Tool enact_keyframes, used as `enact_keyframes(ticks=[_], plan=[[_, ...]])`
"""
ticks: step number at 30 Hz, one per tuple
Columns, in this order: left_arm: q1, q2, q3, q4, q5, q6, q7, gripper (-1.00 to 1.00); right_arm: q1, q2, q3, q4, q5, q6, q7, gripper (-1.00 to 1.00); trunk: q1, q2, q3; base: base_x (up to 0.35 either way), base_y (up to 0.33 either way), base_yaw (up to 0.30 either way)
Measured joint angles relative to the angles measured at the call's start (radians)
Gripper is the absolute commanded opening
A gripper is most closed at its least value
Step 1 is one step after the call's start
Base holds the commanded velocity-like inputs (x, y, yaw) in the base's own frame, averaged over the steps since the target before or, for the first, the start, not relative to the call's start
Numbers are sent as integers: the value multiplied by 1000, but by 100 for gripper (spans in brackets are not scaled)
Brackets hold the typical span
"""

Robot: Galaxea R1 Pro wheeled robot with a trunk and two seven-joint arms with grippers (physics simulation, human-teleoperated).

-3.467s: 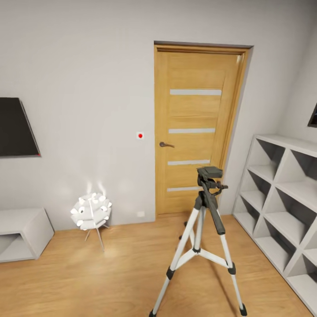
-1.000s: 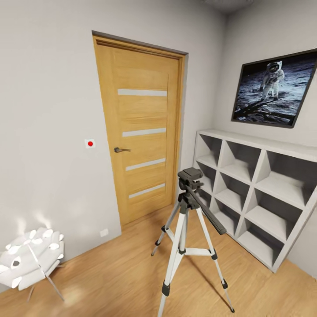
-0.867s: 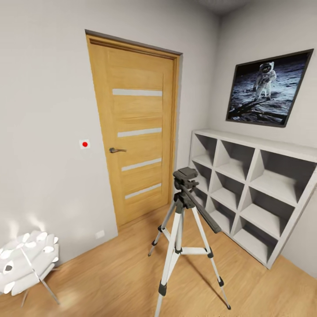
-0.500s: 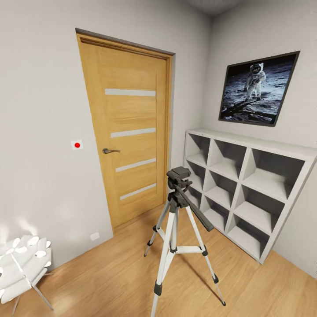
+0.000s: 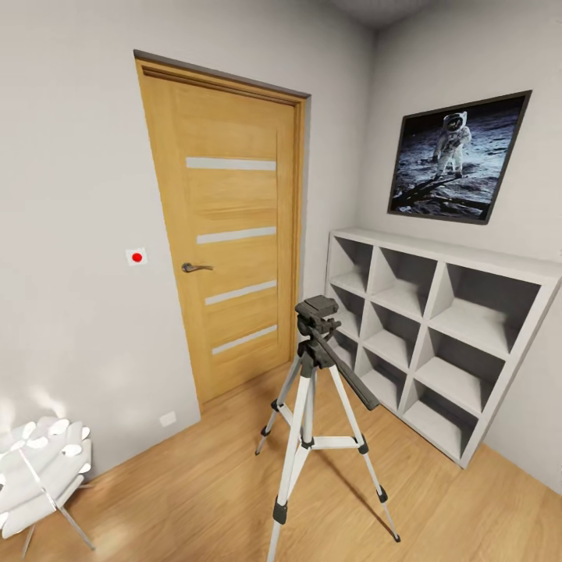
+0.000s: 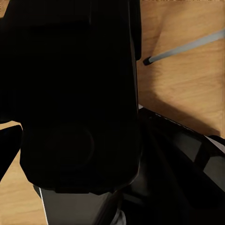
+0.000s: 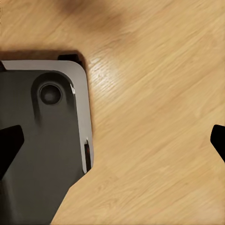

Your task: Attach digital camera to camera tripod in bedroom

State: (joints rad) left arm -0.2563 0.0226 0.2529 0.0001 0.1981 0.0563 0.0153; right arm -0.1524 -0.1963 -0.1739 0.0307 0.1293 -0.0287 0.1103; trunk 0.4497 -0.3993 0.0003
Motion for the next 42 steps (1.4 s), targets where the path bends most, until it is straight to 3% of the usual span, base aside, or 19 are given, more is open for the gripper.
enact_keyframes(ticks=[8, 22, 42], plan=[[0, 0, 0, 0, 0, 0, -1, -100, 0, 3, 0, 0, 0, 1, 0, 100, 0, 0, 0, 0, 42, 0], [0, -2, 0, 1, -1, 0, -8, -100, 0, 4, 0, 0, 0, 1, -1, 100, 0, 0, 0, 0, 326, -9], [0, -7, 0, 0, -3, 7, -10, -100, 0, 10, 0, 0, 0, 2, -1, 100, 0, 0, 7, 0, 350, -220]])
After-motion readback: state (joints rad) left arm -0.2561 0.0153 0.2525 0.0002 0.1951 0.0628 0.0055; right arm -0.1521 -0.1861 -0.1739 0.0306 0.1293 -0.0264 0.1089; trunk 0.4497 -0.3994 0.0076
